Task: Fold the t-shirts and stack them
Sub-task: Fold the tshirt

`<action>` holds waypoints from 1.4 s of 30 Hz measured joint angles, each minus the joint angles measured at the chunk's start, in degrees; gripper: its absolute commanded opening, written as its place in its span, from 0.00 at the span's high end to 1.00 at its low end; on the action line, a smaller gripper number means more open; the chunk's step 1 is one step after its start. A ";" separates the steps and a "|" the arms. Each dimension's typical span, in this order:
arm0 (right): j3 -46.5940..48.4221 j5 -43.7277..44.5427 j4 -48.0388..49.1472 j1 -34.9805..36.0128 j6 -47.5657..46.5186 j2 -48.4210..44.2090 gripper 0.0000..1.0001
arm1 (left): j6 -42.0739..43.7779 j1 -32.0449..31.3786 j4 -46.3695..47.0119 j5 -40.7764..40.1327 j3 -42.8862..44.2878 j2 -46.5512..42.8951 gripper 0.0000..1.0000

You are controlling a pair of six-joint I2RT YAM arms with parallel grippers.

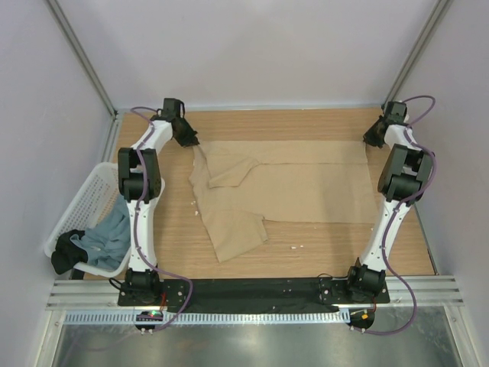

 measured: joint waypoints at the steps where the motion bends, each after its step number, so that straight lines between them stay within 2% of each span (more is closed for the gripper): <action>1: 0.09 0.55 0.04 0.04 0.42 0.13 0.99 | -0.15 0.00 0.35 -0.57 0.00 0.00 1.00; 3: 0.44 1.07 0.22 0.11 1.09 0.76 0.99 | -0.50 0.00 1.05 -1.49 0.00 0.00 1.00; 4: 0.72 0.94 0.52 0.11 1.33 1.01 0.99 | -0.52 0.00 1.18 -1.64 0.02 0.00 0.96; 5: 1.09 0.46 0.72 0.11 1.51 1.36 0.98 | -0.50 0.00 1.20 -1.66 0.07 0.00 0.86; 6: 1.64 -0.02 0.72 0.11 1.57 1.73 0.85 | -0.28 0.00 1.22 -1.64 0.20 0.00 0.76; 7: 2.69 -0.52 0.50 0.11 1.70 2.34 0.77 | -0.28 0.00 1.22 -1.51 0.42 0.02 0.61; 8: 3.87 -0.90 0.42 0.13 1.75 2.93 0.67 | 0.07 0.00 1.20 -1.42 0.70 0.00 0.57; 9: 5.09 -1.05 -0.13 0.22 1.73 3.45 0.53 | 0.11 0.00 1.33 -1.20 1.01 0.00 0.51; 11: 8.13 -1.22 -1.84 0.48 1.22 4.50 0.44 | 0.83 0.00 1.49 -1.09 1.38 -0.09 0.45; 12: 9.57 -1.09 -3.15 0.55 0.92 4.79 0.34 | 1.29 0.00 1.40 -1.11 1.40 -0.26 0.43; 14: 12.13 -0.37 -6.32 0.63 0.46 4.98 0.30 | 2.45 -0.02 0.39 -1.40 1.33 -1.09 0.39; 16: 14.21 1.64 -9.49 0.76 0.09 4.59 0.22 | 3.87 -0.04 -0.20 -2.14 -0.13 -3.34 0.36; 20: 13.84 5.55 -15.37 1.22 -1.07 0.59 0.21 | 6.75 -0.15 -1.53 -2.80 -6.78 -13.22 0.33; 21: 12.72 6.27 -16.46 1.38 -1.27 -1.49 0.22 | 7.34 -0.24 -1.62 -2.78 -8.35 -15.96 0.35; 23: 8.33 7.23 -17.97 2.16 -1.46 -7.10 0.25 | 8.68 -0.66 -1.62 -2.34 -12.00 -22.05 0.48; 27: -2.86 6.56 -17.90 6.75 -1.11 -20.61 0.34 | 10.91 -1.81 -0.28 -0.39 -22.64 -33.90 0.54; 28: -6.16 5.46 -16.52 9.05 -0.70 -24.26 0.37 | 11.21 -2.10 -0.37 0.17 -25.90 -36.44 0.53; 30: -12.44 2.21 -13.03 13.84 0.74 -29.81 0.56 | 11.74 -2.58 0.63 2.38 -33.14 -40.83 0.48; 33: -21.86 -3.67 -5.97 22.58 4.39 -34.86 0.69 | 12.63 -2.75 0.79 6.34 -41.62 -43.39 0.45; 35: -26.82 -7.63 -0.39 28.28 7.48 -35.06 0.69 | 12.94 -2.75 0.66 8.46 -45.00 -42.93 0.44; 37: -30.18 -10.34 3.87 33.77 10.32 -33.14 0.64 | 13.81 -2.75 0.66 9.88 -46.69 -41.92 0.43; 39: -31.12 -12.59 6.88 39.45 12.87 -29.35 0.57 | 14.49 -2.75 0.90 11.13 -46.90 -40.57 0.43; 42: -30.34 -14.45 10.64 45.40 14.73 -23.58 0.55 | 15.58 -2.75 1.95 13.14 -45.90 -37.03 0.44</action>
